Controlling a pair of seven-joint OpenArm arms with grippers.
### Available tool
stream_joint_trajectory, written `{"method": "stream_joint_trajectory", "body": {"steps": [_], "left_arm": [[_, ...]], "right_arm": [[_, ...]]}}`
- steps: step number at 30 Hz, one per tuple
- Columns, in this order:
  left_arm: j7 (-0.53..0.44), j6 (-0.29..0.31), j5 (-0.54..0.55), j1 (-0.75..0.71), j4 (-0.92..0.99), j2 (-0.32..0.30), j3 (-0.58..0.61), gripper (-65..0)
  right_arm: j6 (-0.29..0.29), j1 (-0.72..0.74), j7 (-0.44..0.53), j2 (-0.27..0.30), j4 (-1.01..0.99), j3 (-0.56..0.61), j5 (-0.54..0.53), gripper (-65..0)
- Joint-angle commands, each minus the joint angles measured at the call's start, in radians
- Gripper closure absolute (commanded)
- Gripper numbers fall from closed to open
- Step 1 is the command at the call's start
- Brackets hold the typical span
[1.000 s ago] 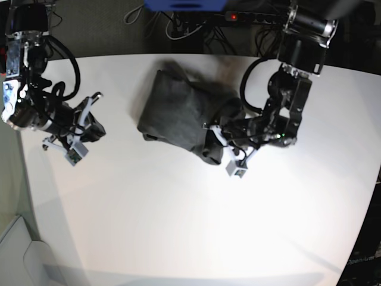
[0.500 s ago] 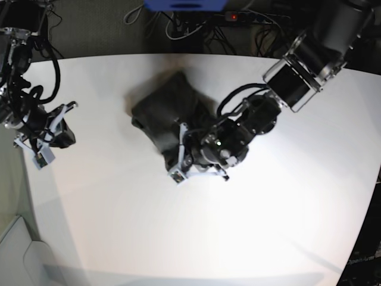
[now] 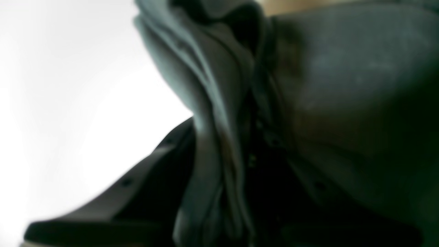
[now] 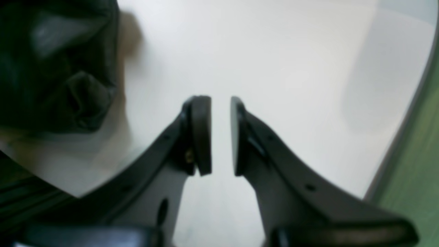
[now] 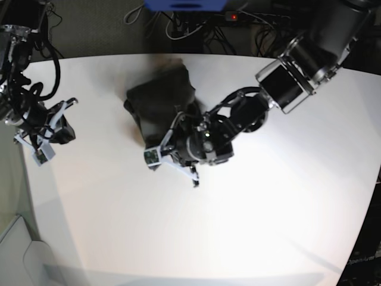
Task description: Layout the t-shirt on the table in an organized manner, then fold the t-shirt properly
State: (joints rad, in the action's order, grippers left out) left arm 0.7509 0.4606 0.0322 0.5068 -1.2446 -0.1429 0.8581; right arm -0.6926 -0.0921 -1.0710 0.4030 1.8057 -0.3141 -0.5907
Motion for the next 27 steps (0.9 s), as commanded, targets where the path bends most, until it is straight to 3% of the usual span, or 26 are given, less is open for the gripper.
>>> {"method": "stream_joint_trajectory", "body": {"steps": [1,5,11,14,22,24,27], "left_arm": [[-0.024,0.013,-0.048,0.023,-0.016,0.022,-0.007,-0.5],[-0.029,0.106,-0.239,0.01,0.016,0.085,-0.013,-0.5],[-0.021,0.2,-0.412,0.014,0.139,0.173,-0.015,-0.5],[-0.023,0.206,-0.463,0.014,0.176,0.194,-0.015,-0.8],[-0.02,0.206,-0.473,0.016,0.179,0.207,-0.015,-1.8],[-0.02,0.205,-0.473,0.016,0.177,0.207,-0.015,-6.5],[-0.018,0.197,-0.473,0.016,0.173,0.205,-0.017,-21.4]], "right_arm": [[-0.006,0.013,0.021,0.014,0.013,-0.007,-0.013,-8.8],[-0.006,0.013,0.021,0.014,0.013,-0.007,-0.013,-8.8],[-0.006,-0.007,0.021,0.014,0.013,-0.007,-0.013,-8.8],[-0.006,-0.013,0.021,0.014,0.013,-0.007,-0.013,-8.8],[-0.006,-0.015,0.021,0.014,0.013,-0.007,-0.013,-8.8],[-0.006,-0.015,0.021,0.014,0.013,-0.007,-0.013,-8.8],[-0.006,-0.015,0.021,0.014,0.013,-0.007,-0.013,-8.8]]}}
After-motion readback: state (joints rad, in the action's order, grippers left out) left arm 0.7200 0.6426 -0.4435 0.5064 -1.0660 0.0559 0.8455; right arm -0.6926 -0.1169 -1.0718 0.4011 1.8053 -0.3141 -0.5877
